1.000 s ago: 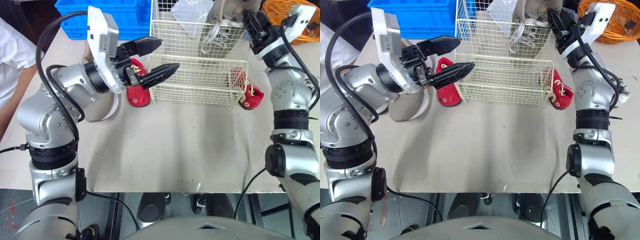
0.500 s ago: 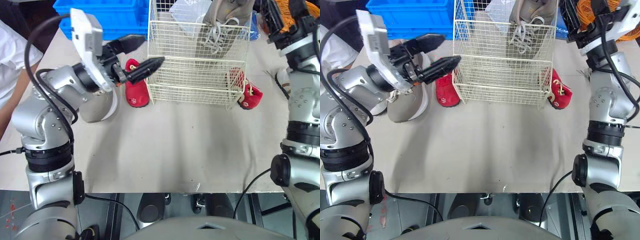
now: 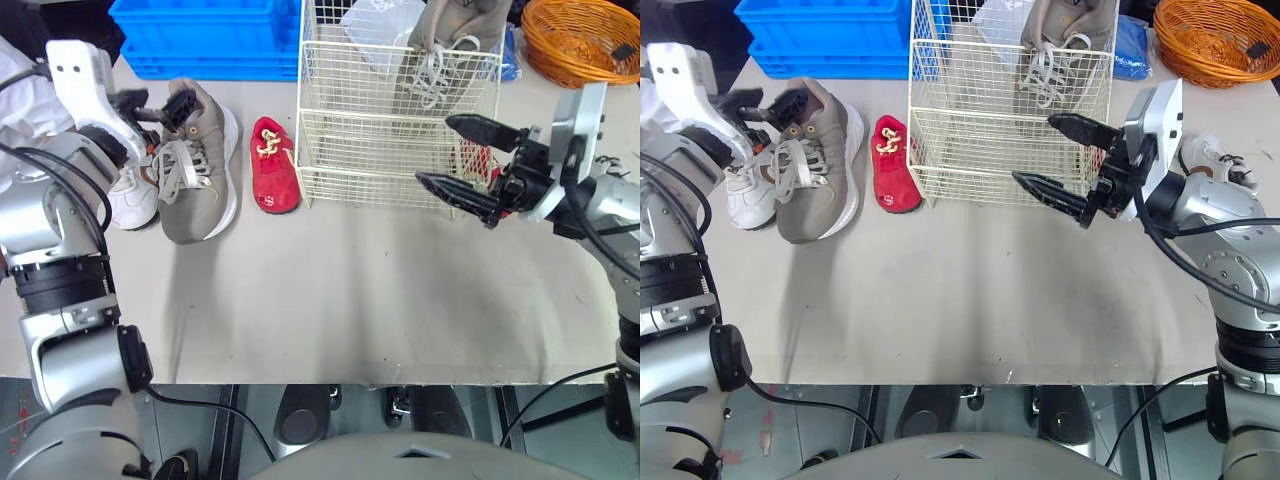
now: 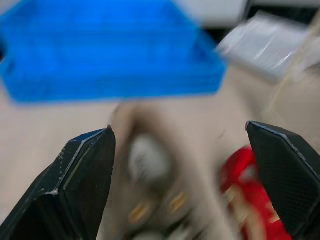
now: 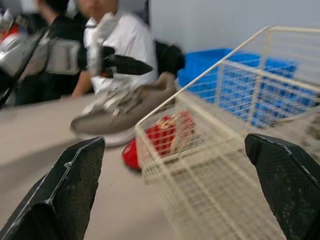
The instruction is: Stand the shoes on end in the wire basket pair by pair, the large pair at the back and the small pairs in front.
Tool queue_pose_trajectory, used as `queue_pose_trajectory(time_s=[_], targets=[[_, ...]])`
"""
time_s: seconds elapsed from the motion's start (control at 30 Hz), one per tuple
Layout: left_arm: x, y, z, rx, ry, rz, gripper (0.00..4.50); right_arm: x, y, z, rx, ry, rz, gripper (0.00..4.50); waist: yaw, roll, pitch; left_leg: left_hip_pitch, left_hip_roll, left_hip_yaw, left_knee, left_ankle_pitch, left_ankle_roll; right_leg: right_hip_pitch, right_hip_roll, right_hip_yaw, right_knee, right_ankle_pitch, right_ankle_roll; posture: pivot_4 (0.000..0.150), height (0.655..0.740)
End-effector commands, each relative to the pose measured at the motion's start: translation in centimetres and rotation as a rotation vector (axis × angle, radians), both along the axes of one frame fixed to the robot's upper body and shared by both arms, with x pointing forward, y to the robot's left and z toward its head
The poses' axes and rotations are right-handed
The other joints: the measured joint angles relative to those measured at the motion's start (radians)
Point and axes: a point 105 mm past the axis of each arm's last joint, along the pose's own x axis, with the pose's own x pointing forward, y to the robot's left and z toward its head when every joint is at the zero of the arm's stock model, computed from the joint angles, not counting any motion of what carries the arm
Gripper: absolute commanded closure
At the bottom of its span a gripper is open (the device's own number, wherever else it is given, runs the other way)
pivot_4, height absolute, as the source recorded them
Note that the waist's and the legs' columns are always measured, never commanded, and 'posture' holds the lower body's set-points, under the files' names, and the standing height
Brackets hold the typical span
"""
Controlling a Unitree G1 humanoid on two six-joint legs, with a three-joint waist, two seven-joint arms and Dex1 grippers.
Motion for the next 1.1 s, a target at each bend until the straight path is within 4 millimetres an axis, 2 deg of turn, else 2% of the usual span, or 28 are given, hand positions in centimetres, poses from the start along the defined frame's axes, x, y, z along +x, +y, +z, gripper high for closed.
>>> queue_pose_trajectory(time_s=[0.03, 0.13, 0.3, 0.47, 0.57, 0.7, 0.77, 0.9, 1.1], targets=[[0.5, 2.3, -0.7, -0.007, 0.125, 0.044, 0.0, -0.6, 0.2, 0.3, -0.025, -0.04, 0.012, 0.08, 0.0, -0.001, 0.0, 0.0, 0.0, 0.0, 0.0, 0.0, 0.0, 0.0, 0.0, 0.0, 0.0, 0.0, 0.0, 0.15, 0.686], [1.1, 2.9, -1.9, -0.026, 0.249, 0.036, 0.0, -0.5, 0.3, 0.3, -0.022, -0.045, 0.007, 0.08, 0.001, -0.002, 0.0, 0.0, 0.0, 0.0, 0.0, 0.0, 0.0, 0.0, 0.0, -0.001, 0.0, 0.0, 0.0, 0.15, 0.686], [1.5, 2.8, -3.7, 0.013, 0.429, -0.037, 0.0, -0.3, 0.4, 0.3, -0.015, -0.053, 0.002, 0.08, -0.001, -0.004, -0.001, -0.001, -0.001, 0.001, 0.0, 0.0, 0.0, -0.001, 0.0, -0.001, 0.0, 0.0, 0.0, 0.15, 0.686], [0.8, 3.0, -5.4, 0.101, 0.581, -0.075, 0.0, -0.5, 0.5, 0.2, -0.015, -0.054, 0.0, 0.08, -0.003, -0.004, -0.001, 0.0, -0.001, 0.002, 0.0, 0.0, 0.0, -0.001, 0.0, -0.001, 0.0, 0.0, 0.0, 0.15, 0.686], [0.1, 3.3, -5.8, 0.152, 0.665, -0.093, 0.84, -0.5, 0.3, 0.1, -0.02, -0.053, -0.008, 0.0, -0.005, -0.005, -0.001, 0.0, -0.001, 0.002, 0.0, 0.0, 0.0, -0.001, -0.001, 0.0, 0.001, 0.0, 0.001, 0.15, 0.686], [-0.7, 3.9, -6.2, 0.216, 0.744, -0.099, 2.55, -0.6, 0.2, -0.1, -0.022, -0.053, -0.018, 0.0, -0.022, -0.005, -0.001, 0.0, -0.001, 0.003, 0.0, 0.0, 0.0, -0.001, -0.001, 0.001, 0.001, 0.0, 0.001, 0.15, 0.686], [-1.2, 4.1, -6.7, 0.255, 0.798, -0.104, 3.57, -0.6, 0.2, -0.1, -0.022, -0.053, -0.021, 0.0, -0.031, -0.004, -0.001, 0.001, -0.001, 0.003, 0.0, 0.0, 0.0, -0.001, -0.002, 0.002, 0.001, 0.0, 0.001, 0.15, 0.686], [-1.3, 4.0, -7.1, 0.279, 0.832, -0.113, 4.21, -0.6, 0.2, -0.1, -0.02, -0.056, -0.027, 0.0, -0.036, -0.004, -0.002, 0.002, -0.001, 0.005, -0.001, 0.0, 0.0, -0.002, -0.002, 0.003, 0.001, 0.0, 0.001, 0.15, 0.686], [-0.9, 3.7, -6.1, 0.235, 0.779, -0.114, 4.23, -0.7, 0.2, 0.0, -0.01, -0.05, -0.016, 0.0, -0.037, -0.003, -0.002, 0.002, -0.001, 0.005, -0.001, 0.0, 0.0, -0.002, -0.003, 0.004, 0.002, -0.001, 0.001, 0.15, 0.686]])
